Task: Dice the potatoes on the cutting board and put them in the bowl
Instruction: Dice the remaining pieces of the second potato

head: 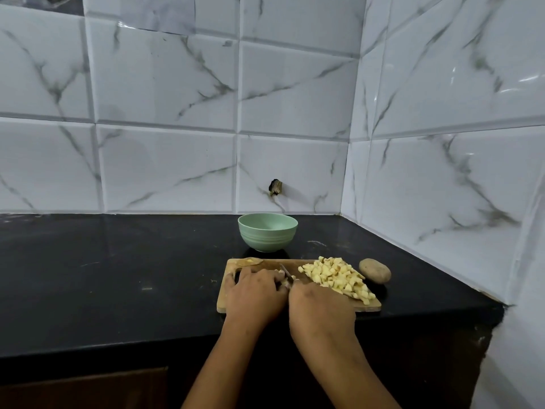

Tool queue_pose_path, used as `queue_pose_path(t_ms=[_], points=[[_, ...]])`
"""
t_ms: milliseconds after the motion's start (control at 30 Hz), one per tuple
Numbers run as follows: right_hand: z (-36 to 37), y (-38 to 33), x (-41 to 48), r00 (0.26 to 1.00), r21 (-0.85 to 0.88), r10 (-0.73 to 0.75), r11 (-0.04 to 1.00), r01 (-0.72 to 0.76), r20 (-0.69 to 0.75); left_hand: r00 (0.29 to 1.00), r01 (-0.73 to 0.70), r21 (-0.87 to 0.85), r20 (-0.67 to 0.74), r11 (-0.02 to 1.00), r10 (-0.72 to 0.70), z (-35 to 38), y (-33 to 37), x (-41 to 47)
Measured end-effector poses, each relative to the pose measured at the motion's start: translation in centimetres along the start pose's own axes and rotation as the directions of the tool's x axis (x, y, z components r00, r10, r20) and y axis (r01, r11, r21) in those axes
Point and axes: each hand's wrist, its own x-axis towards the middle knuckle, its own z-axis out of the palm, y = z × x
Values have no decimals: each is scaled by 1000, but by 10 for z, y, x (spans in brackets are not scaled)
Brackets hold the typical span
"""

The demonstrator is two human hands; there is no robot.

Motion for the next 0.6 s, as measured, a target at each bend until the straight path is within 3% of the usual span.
queue_pose_path(t_ms=[400,600], points=[[-12,13,-29,997,17,-37,999,36,69,1000,18,24,-10,1000,-18,2,3,-5],[-18,18,-12,995,46,35,998,-39,88,1000,8,18,-19,1000,-8,2,3,-8]])
